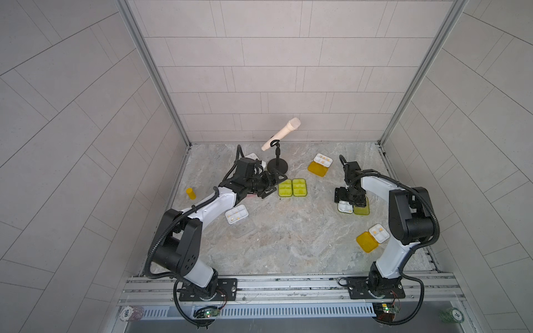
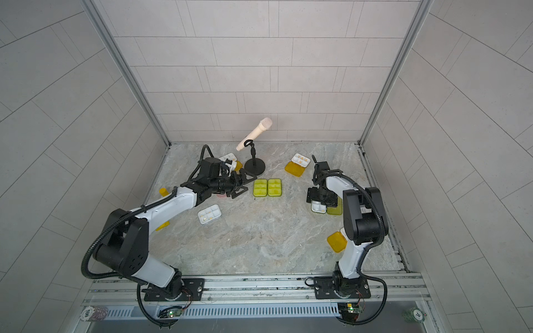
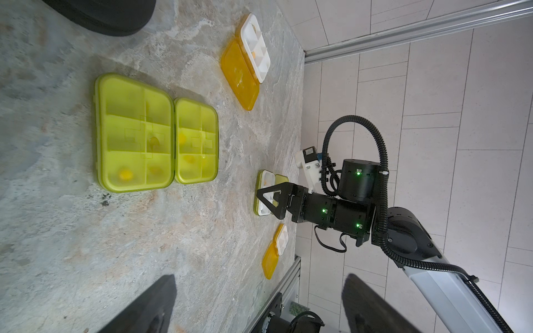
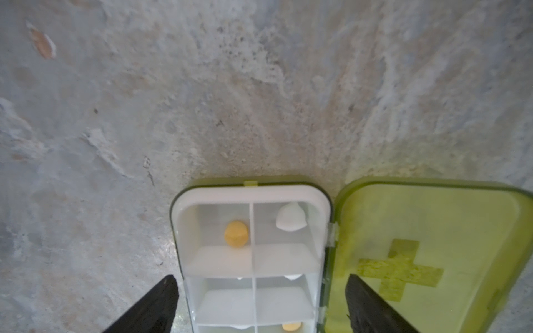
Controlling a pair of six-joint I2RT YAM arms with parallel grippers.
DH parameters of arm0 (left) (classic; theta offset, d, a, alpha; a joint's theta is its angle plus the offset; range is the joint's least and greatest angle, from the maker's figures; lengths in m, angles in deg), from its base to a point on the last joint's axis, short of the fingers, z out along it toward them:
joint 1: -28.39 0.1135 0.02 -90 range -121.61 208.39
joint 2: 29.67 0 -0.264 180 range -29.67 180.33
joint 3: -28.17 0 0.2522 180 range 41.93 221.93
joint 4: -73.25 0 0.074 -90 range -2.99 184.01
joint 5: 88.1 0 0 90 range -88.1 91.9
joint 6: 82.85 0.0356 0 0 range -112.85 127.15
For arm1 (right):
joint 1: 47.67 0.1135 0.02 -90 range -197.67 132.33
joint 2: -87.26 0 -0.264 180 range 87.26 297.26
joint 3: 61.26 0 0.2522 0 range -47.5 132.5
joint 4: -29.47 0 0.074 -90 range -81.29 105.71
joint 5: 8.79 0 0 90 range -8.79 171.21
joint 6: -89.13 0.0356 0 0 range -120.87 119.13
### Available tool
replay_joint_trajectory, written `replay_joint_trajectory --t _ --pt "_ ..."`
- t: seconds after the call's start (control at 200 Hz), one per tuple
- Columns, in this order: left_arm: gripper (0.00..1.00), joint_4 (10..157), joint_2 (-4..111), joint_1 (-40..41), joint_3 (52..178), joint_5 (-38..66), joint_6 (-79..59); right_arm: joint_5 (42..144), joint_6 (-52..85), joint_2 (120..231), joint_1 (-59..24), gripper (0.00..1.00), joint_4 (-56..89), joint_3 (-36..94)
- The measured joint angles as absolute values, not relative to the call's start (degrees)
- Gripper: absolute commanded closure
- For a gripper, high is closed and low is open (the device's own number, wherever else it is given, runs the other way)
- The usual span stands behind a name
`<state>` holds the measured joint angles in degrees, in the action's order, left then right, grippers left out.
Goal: Close pillboxes
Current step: Move the pillbox to the center of the board.
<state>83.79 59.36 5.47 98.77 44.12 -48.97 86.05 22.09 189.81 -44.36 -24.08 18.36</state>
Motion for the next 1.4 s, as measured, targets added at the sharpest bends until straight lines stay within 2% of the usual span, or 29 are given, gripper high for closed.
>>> replay_joint_trajectory --t 0.535,0.901,1.401 --pt "0.06 83.79 59.36 5.47 98.77 44.12 -48.99 86.33 22.07 191.23 -44.36 0.12 -23.05 18.36" --pt "0.06 83.79 59.39 5.47 98.77 44.12 -48.99 86.27 22.02 191.31 -44.47 0.19 -22.98 18.36" --pt "0.06 83.79 59.39 5.47 98.77 44.10 -48.99 85.68 21.83 190.77 -43.09 0.22 -23.62 18.36"
